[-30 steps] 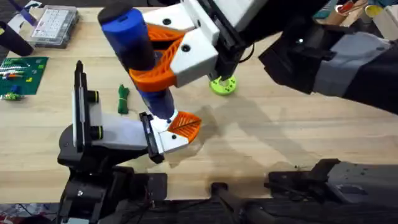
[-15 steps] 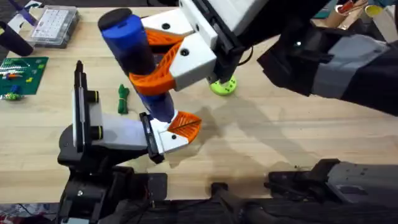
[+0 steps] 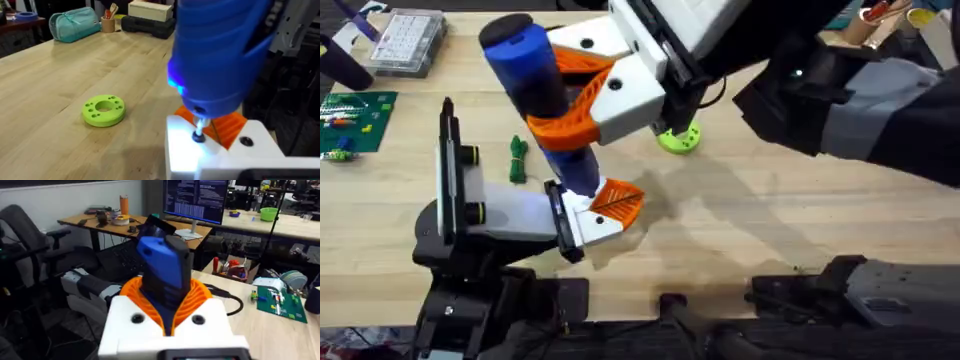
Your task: Pick up the gripper from the table and insert it into the empty holder that is missing its gripper. Then pick up a screw, insert it into the mounting hole, and use the screwdriver to tighten it. Finally, clean up the table by picking up the vegetable and placing it into the bucket.
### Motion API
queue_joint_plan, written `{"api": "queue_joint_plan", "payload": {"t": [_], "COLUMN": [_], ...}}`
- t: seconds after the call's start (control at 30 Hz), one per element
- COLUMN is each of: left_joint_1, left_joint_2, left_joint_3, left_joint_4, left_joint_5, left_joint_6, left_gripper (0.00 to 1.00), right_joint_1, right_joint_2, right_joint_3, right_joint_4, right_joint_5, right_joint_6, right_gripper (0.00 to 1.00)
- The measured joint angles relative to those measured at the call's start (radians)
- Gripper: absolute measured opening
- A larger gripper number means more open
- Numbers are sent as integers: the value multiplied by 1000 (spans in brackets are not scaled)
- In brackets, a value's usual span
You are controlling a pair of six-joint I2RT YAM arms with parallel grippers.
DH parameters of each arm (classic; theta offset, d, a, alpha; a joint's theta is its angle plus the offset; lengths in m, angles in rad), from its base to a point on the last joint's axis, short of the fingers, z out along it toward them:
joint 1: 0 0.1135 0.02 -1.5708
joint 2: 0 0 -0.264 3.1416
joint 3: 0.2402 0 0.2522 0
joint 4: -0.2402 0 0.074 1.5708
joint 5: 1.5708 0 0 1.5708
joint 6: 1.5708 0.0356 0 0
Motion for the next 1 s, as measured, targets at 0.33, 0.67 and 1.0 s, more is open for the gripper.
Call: {"api": "queue_joint_plan", "payload": {"t": [0.33, 0.67, 1.0], "left_joint_1": [0, 0, 0], "left_joint_2": [0, 0, 0], "left_joint_3": [0, 0, 0], "left_joint_4": [0, 0, 0], "left_joint_5": [0, 0, 0], "left_joint_6": [0, 0, 0], "left_gripper": [19, 19, 20], "right_joint_1": [0, 0, 0], "right_joint_2": [0, 0, 0], "right_joint_3": [-12, -15, -16], "right_joint_4": [0, 0, 0], "right_joint_5": [3, 4, 4], "right_joint_6": [0, 0, 0], "right_gripper": [46, 45, 45]}}
